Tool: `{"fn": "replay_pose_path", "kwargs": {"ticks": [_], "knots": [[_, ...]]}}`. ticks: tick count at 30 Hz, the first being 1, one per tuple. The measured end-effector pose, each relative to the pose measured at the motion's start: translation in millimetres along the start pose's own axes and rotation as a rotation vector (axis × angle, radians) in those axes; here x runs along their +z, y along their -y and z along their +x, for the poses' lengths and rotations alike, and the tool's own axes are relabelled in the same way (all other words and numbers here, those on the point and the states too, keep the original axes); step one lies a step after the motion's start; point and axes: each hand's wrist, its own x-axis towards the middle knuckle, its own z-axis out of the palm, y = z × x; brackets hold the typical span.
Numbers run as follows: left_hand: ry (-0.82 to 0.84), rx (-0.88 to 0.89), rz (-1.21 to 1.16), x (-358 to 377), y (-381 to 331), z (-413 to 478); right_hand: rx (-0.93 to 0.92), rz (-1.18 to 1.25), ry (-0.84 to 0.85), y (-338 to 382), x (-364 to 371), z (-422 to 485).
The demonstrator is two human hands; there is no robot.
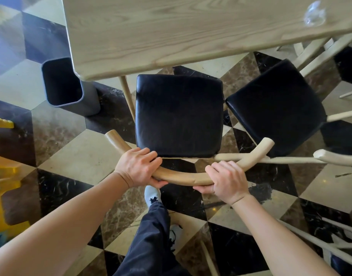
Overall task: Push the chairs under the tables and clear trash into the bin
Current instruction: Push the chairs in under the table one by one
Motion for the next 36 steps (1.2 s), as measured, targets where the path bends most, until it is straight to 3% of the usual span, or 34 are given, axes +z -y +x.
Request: {"fn": "replay_pose_path", "kwargs": {"ticks": [12,36], "knots": [[0.055,-0.011,-0.039,3.8,20.0,19.9,-0.015,0.020,0.022,-18.9,-0.2,26.6],[0.158,-0.309,0.048,5.4,23.5,73.4,-0.194,0.060,0.065,-97.8,-0.7,108.5]]}}
